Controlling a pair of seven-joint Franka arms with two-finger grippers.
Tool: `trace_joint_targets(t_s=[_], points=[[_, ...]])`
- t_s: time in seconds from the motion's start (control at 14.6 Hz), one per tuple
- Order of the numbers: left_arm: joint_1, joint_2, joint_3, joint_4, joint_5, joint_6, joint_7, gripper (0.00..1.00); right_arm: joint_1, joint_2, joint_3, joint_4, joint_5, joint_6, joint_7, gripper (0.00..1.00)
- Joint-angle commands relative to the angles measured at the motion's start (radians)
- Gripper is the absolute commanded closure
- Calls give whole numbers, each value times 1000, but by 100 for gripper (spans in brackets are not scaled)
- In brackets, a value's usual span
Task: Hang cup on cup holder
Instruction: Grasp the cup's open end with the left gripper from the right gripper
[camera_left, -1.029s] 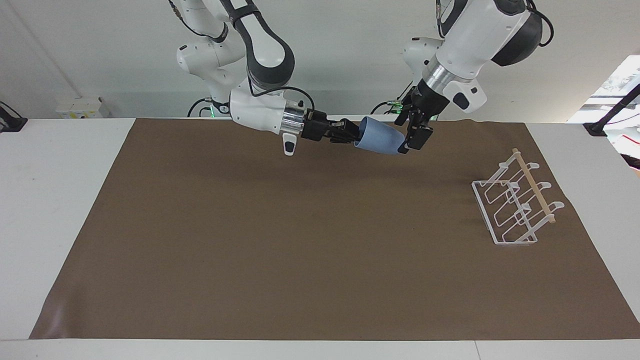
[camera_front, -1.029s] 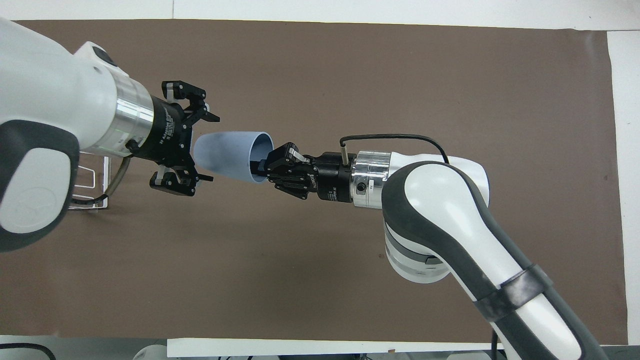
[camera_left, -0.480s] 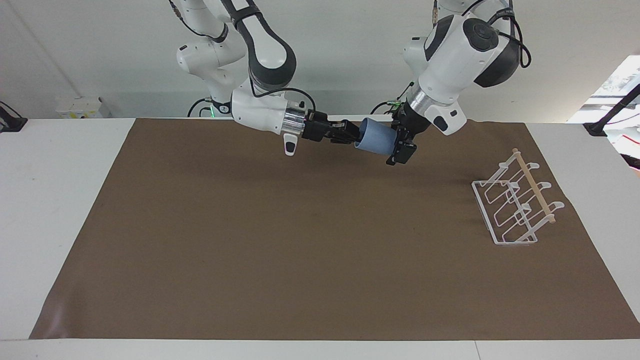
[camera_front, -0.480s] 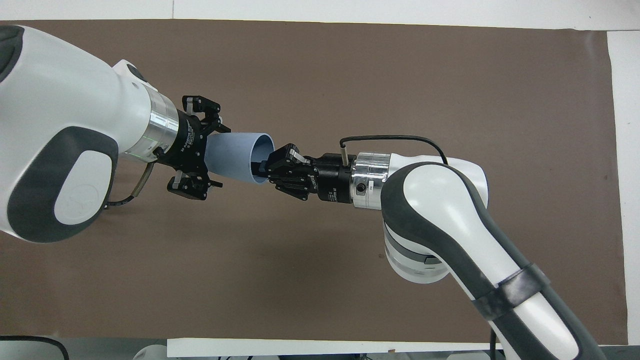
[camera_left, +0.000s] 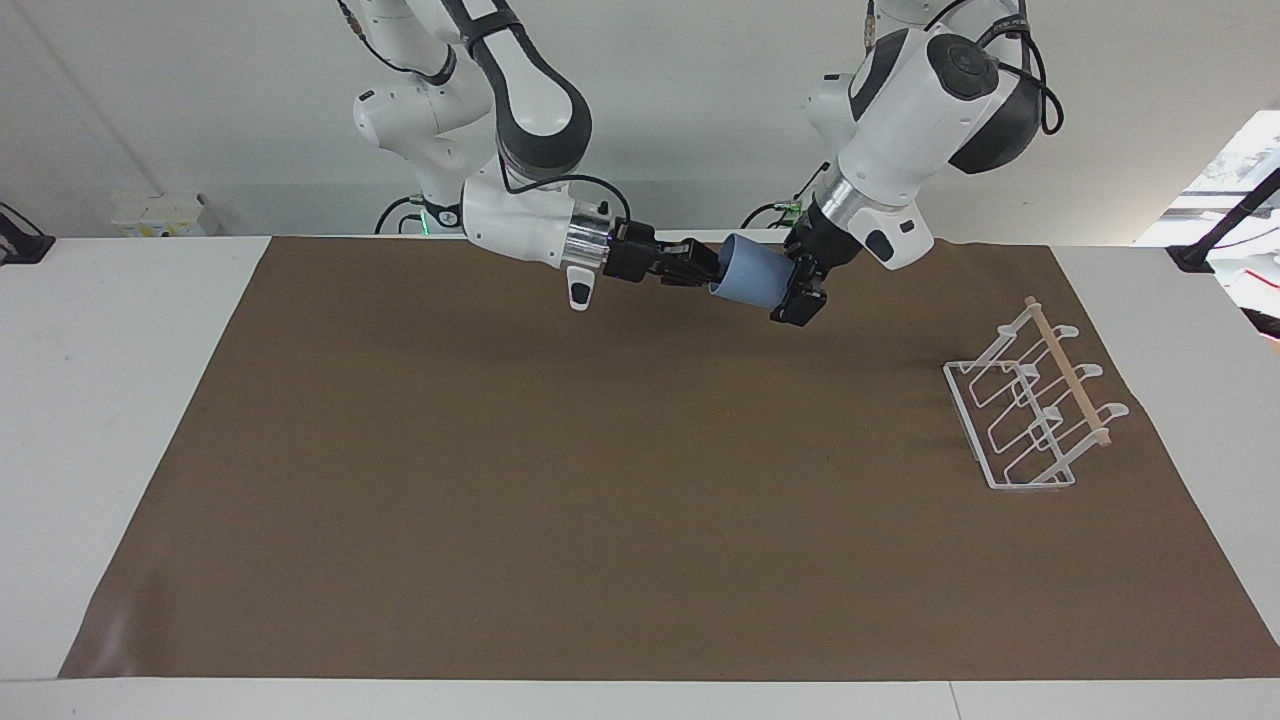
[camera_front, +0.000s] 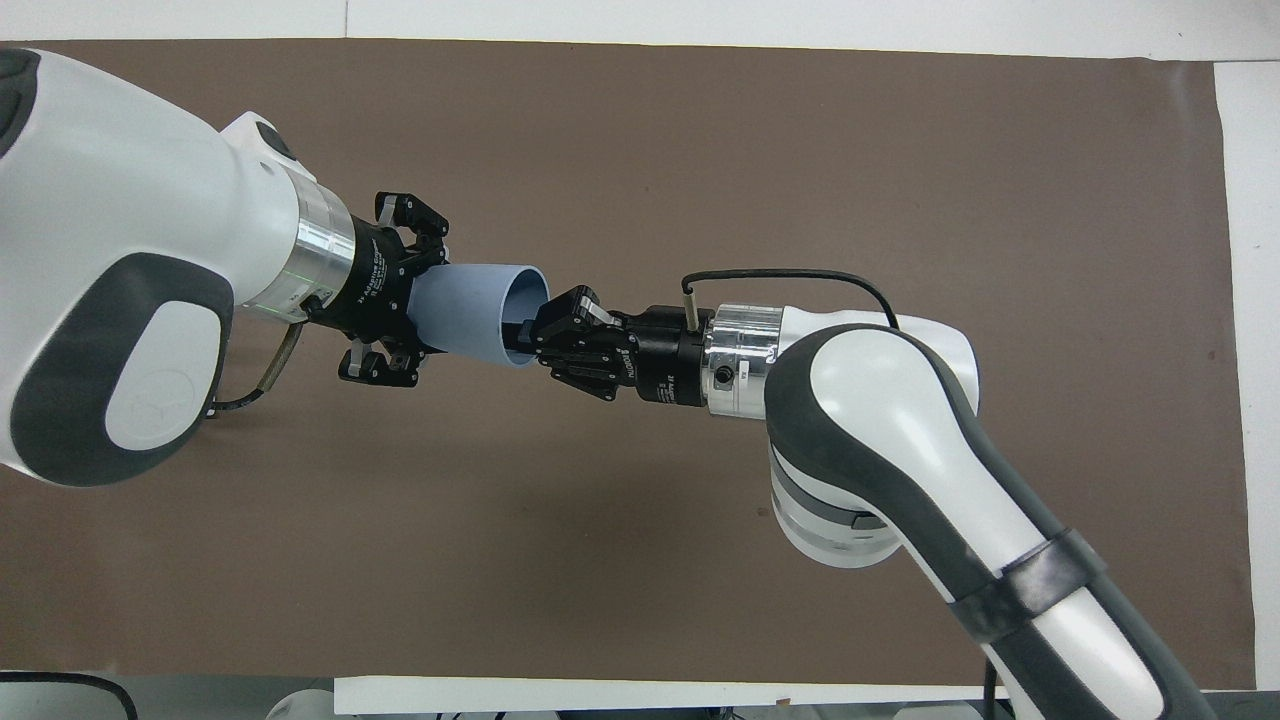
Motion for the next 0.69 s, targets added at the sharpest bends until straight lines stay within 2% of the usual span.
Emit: trace_joint_targets(t_s=[0.0,0.14,0.21,0.27,0.34,0.62], points=[[-10,-18,7,2,4,-16,17,100,2,-6,-3,-1,17,6,19,100],[-6,-20,8,11,4,-22,25,100,-1,-6,-3,-1,17,6,19,100],[-4,-23,10,12,4,-27,26,100,-1,-6,-3,-1,17,6,19,90],[-4,-23,13,12,4,-27,26,100,-1,-6,-4,-1,17,7,28,58],[-4,-23,13,12,4,-27,26,100,1,-6,-3,-1,17,8,45,1],[10,-23,18,20,15,-40,25,100,-28,-13,-6,-4,11,6,57,1]])
